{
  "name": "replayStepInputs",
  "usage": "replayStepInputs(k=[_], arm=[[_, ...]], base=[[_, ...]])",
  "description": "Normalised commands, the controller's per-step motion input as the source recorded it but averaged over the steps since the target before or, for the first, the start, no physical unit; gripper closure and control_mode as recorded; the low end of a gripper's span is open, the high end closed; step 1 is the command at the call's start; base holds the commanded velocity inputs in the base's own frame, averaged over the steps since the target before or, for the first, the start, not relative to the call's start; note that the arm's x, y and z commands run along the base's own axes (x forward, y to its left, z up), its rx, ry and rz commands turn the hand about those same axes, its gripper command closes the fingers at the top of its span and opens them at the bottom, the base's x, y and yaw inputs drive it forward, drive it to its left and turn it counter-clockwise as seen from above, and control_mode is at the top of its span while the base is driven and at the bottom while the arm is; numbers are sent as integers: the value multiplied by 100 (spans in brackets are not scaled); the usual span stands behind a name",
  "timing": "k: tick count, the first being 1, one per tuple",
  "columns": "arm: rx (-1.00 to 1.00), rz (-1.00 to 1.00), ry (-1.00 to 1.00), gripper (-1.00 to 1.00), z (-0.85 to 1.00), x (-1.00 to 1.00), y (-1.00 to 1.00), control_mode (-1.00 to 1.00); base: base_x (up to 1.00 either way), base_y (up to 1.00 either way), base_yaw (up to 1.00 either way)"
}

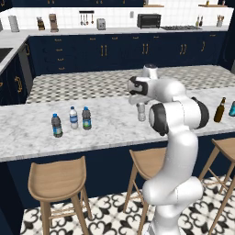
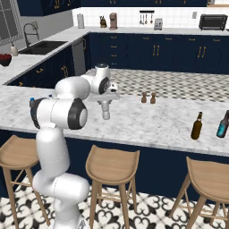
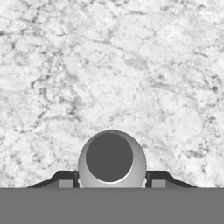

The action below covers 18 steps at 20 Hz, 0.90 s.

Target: Move the plastic bottles in the middle to the plastics group, and the glass bottles in the middle to the glass group.

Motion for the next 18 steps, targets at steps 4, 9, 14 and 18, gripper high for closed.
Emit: replayStepInputs(k=[4,9,14,18], arm=[[0,24,-12,100,48,0,85,-100],[1,22,-1,100,48,9,75,-100],[3,26,3,100,7,6,65,-100],[6,23,-2,100,0,1,35,-100]], base=[[0,0,0],[0,0,0],[0,0,0],[0,0,0]])
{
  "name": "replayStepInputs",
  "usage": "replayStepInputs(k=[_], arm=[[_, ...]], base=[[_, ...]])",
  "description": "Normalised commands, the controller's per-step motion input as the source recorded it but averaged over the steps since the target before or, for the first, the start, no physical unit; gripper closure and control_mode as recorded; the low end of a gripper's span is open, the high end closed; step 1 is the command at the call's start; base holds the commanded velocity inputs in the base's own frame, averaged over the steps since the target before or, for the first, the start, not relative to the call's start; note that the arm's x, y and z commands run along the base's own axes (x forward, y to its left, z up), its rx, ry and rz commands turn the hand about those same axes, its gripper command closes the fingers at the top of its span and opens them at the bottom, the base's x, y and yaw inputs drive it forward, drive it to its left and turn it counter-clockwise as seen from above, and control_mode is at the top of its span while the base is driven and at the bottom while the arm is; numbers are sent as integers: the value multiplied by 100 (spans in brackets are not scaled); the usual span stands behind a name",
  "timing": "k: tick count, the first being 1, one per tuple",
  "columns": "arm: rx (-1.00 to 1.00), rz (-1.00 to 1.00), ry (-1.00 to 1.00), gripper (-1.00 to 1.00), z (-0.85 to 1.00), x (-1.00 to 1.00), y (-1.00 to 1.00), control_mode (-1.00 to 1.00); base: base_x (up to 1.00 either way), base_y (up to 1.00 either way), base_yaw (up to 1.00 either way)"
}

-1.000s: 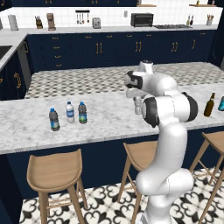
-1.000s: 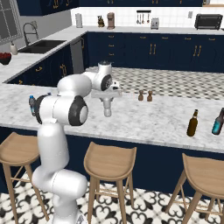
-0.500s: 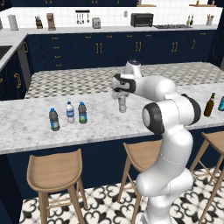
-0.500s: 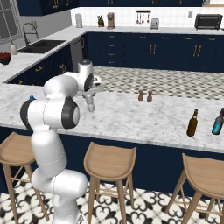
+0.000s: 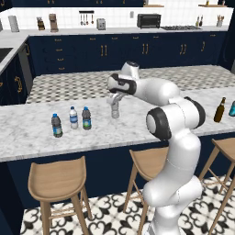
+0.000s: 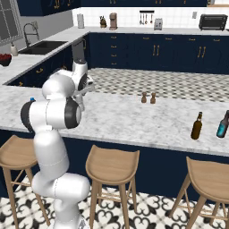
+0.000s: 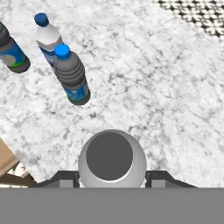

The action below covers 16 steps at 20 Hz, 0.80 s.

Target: Move the plastic bottles in the middle to the plastics group, and the glass bottles in the middle to the glass group.

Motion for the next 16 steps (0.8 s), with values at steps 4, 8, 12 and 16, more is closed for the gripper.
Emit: replayStepInputs(k=[4,8,12,16], arm=[[2,9,0,100,0,9,6,-100],[3,9,0,100,-1,20,32,-100],[6,13,0,100,-5,18,38,-100],[2,11,0,100,-24,14,28,-100]], base=[[0,0,0],[0,0,0],[0,0,0],[0,0,0]])
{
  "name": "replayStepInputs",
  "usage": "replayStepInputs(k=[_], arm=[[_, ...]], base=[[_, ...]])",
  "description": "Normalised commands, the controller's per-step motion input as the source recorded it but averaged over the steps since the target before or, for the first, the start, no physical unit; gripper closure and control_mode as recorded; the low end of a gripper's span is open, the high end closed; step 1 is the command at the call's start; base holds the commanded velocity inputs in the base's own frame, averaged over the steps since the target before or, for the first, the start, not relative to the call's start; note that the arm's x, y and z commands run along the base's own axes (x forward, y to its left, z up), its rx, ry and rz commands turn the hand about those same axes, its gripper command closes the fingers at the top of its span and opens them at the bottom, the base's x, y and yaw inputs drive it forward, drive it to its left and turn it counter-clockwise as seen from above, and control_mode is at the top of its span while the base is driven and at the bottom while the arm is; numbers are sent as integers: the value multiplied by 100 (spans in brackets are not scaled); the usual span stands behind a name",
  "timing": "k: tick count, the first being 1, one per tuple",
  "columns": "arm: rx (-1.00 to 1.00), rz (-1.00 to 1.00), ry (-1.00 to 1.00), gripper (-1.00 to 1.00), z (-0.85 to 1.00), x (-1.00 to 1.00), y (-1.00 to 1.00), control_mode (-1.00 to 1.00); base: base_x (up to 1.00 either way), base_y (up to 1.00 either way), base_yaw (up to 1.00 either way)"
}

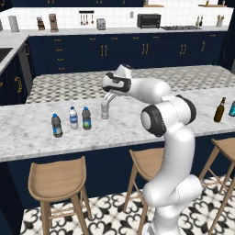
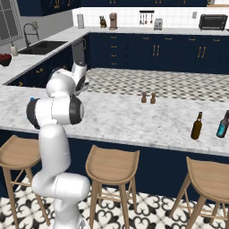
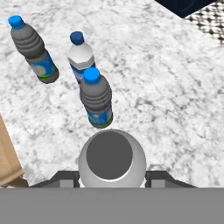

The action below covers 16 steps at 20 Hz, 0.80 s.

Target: Move the plastic bottles in the middle to the plastics group, and the glass bottles in the middle to the glass group.

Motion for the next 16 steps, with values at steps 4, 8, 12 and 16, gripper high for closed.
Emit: replayStepInputs(k=[4,8,12,16], arm=[[2,5,0,100,-17,13,3,-100],[5,6,0,100,-8,7,7,-100],[2,5,8,100,-11,4,11,-100],[0,3,13,100,-31,8,20,-100]], base=[[0,0,0],[0,0,0],[0,0,0],[0,0,0]])
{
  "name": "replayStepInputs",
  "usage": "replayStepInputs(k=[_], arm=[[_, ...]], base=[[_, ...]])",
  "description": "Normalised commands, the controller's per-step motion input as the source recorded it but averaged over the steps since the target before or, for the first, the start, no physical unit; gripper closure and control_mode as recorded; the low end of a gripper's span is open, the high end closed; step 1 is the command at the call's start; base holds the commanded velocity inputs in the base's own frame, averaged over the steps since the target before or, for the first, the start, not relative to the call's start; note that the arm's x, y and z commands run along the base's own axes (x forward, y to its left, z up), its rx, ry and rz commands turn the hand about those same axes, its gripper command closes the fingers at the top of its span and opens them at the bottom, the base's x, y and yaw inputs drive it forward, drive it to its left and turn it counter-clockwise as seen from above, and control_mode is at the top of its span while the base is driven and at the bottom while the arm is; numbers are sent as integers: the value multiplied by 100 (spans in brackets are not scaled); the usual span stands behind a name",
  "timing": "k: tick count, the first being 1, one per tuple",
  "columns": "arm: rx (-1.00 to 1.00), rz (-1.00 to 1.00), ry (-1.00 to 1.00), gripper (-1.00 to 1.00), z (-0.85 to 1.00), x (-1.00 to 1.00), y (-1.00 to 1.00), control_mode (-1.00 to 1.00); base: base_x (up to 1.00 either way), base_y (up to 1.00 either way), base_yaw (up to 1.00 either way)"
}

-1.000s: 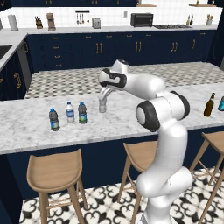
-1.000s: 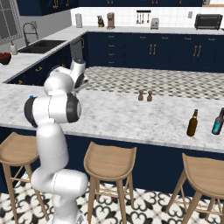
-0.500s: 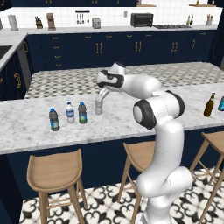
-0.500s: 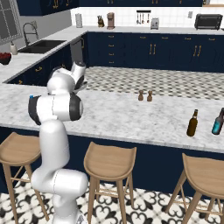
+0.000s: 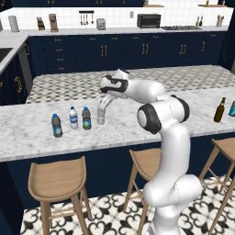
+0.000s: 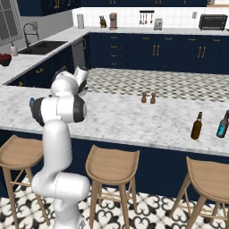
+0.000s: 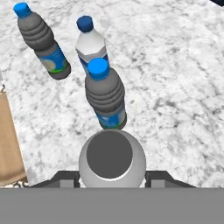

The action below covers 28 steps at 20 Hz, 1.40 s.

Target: Move the plastic bottles in the middle to the plastics group, and the glass bottles in the middle to the glass group.

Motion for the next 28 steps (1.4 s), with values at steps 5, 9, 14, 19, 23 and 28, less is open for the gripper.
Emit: replayStepInputs(k=[5,9,14,19,23,28], arm=[[0,2,7,100,-39,5,20,-100],[-5,0,2,100,-14,0,8,-100],[-3,0,3,100,-21,0,0,-100],[0,0,1,100,-16,0,0,-100],[0,0,0,100,-30,0,0,-100],[0,0,0,100,-15,0,0,-100]], base=[[0,0,0],[0,0,0],[0,0,0],[0,0,0],[0,0,0],[0,0,0]])
